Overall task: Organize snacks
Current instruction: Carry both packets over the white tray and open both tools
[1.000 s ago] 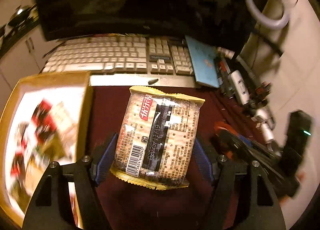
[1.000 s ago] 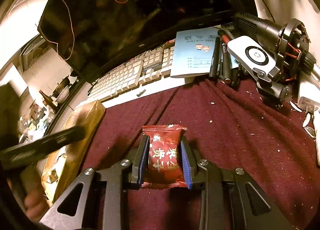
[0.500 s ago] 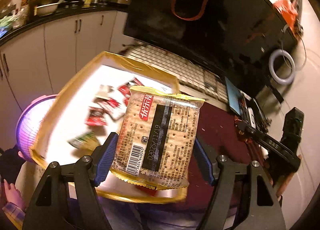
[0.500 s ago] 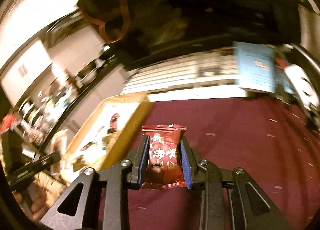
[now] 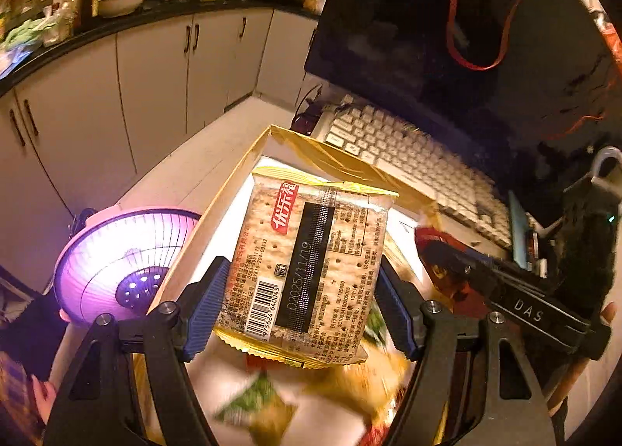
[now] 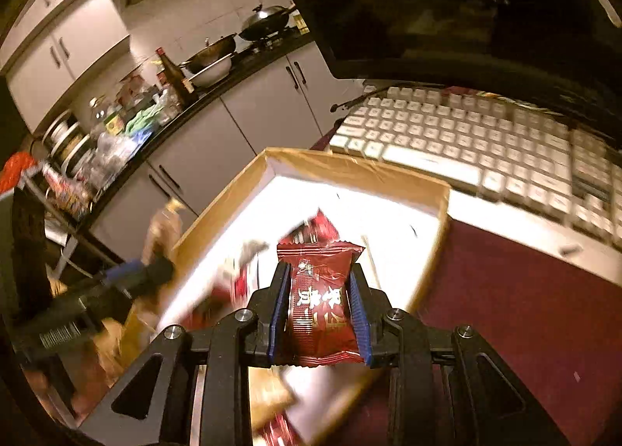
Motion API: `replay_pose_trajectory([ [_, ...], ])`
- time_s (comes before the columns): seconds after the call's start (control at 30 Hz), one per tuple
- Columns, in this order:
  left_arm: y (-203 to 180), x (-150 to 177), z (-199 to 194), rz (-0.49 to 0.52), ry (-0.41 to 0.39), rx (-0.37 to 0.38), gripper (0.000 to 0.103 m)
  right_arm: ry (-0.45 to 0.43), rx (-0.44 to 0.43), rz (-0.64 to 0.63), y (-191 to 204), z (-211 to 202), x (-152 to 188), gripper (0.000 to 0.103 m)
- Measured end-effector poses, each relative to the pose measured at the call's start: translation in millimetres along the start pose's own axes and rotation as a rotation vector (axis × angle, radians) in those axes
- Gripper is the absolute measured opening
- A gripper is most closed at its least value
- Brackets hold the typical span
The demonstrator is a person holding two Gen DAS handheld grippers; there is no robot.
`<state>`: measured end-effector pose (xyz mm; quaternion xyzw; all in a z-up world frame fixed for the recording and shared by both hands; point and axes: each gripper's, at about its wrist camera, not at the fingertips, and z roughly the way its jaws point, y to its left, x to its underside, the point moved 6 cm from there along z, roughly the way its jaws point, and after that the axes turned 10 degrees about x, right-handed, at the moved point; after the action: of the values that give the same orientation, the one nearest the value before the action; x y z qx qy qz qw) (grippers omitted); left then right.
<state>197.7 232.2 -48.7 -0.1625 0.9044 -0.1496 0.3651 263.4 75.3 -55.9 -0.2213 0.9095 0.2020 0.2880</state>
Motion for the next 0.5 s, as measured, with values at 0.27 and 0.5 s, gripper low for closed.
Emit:
replay_pose_trajectory([
  [0.27,6,-5,47,0.016,0.127,-0.083,0.073,-0.011,0.117,0.009,-12,39,-9,0.03],
  [0.5,9,-4,65,0.02,0.185,-0.12,0.073,-0.001,0.162,0.003,-19,51,-6,0.032],
])
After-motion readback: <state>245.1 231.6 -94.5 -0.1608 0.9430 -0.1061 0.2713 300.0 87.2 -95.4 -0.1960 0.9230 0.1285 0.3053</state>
